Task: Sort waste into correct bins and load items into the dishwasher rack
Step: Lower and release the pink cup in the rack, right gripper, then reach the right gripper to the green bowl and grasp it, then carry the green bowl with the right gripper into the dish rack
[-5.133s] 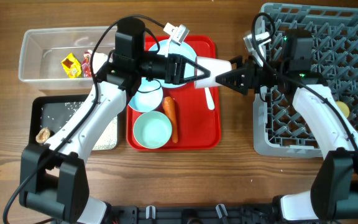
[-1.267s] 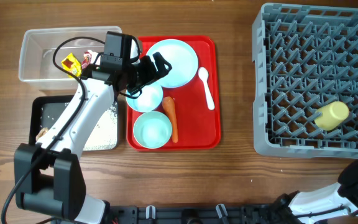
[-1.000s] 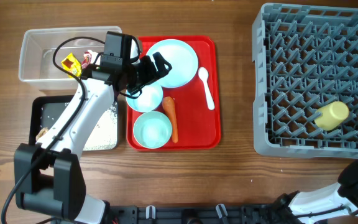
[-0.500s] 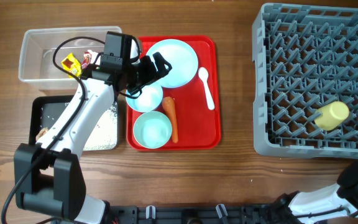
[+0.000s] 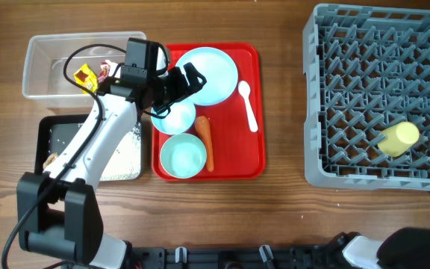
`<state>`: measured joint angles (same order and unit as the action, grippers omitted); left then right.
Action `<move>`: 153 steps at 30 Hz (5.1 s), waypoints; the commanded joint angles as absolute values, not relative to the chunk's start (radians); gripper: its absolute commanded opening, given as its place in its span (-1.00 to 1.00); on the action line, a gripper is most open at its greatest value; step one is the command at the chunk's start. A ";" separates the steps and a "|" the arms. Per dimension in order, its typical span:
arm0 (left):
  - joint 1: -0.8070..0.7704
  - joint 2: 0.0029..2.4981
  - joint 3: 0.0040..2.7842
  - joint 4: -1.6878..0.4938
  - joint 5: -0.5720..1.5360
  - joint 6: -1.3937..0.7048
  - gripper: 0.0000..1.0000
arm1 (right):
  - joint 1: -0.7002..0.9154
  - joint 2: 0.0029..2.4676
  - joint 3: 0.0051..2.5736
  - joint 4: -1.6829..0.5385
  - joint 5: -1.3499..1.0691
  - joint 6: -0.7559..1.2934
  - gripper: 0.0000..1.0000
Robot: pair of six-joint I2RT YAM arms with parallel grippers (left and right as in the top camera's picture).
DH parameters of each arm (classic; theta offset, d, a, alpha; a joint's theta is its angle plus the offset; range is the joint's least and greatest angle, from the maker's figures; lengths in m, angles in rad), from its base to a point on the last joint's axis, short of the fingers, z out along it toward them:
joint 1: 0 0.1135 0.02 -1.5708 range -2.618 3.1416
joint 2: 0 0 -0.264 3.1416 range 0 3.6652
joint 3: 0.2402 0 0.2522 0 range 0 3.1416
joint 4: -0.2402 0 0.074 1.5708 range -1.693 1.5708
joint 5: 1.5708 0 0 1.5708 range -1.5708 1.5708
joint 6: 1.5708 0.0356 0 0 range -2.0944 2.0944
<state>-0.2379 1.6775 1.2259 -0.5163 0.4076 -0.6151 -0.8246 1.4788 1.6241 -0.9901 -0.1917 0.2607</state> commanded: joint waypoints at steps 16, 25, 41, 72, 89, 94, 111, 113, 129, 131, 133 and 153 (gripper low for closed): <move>-0.233 1.682 1.230 -0.514 0.391 -0.607 1.00 | -0.929 1.692 1.470 -0.704 -0.281 0.262 0.36; -0.233 1.682 1.230 -0.514 0.391 -0.607 1.00 | -0.928 1.788 1.470 -0.659 -0.323 0.234 0.36; -0.233 1.682 1.230 -0.514 0.391 -0.607 1.00 | -0.928 1.814 1.470 -0.818 -0.286 0.213 0.44; -0.233 1.682 1.230 -0.493 0.391 -0.607 1.00 | -0.419 1.352 1.470 -1.067 -0.532 0.051 0.61; -0.195 1.682 1.231 -0.504 0.369 -0.546 1.00 | 0.126 1.375 1.470 -1.144 -0.329 0.109 0.72; -0.072 1.676 1.231 -0.494 0.369 -0.528 1.00 | 0.325 1.442 1.470 -1.075 -0.329 0.162 0.71; 0.075 1.675 1.231 -0.532 0.369 -0.528 1.00 | 0.731 1.983 1.470 -0.845 -0.302 0.344 0.06; 0.075 1.675 1.231 -0.532 0.369 -0.528 1.00 | 0.736 2.011 1.470 -0.835 -0.302 0.345 -0.03; 0.075 1.675 1.231 -0.532 0.369 -0.528 1.00 | 0.741 2.038 1.464 -0.818 -0.197 0.367 -0.91; 0.075 1.675 1.231 -0.533 0.369 -0.528 1.00 | 0.737 2.025 1.468 -0.819 -0.146 0.365 -0.91; 0.075 1.675 1.231 -0.532 0.369 -0.528 1.00 | 0.732 2.005 1.474 -0.819 -0.123 0.364 -0.92; 0.075 1.675 1.231 -0.533 0.369 -0.528 1.00 | 0.362 1.562 1.475 -0.560 1.122 0.136 -0.92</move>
<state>0.0708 1.6775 1.2259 -0.5327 0.3744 -0.5510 0.4580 1.5494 1.4723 -0.6590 0.9291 0.2630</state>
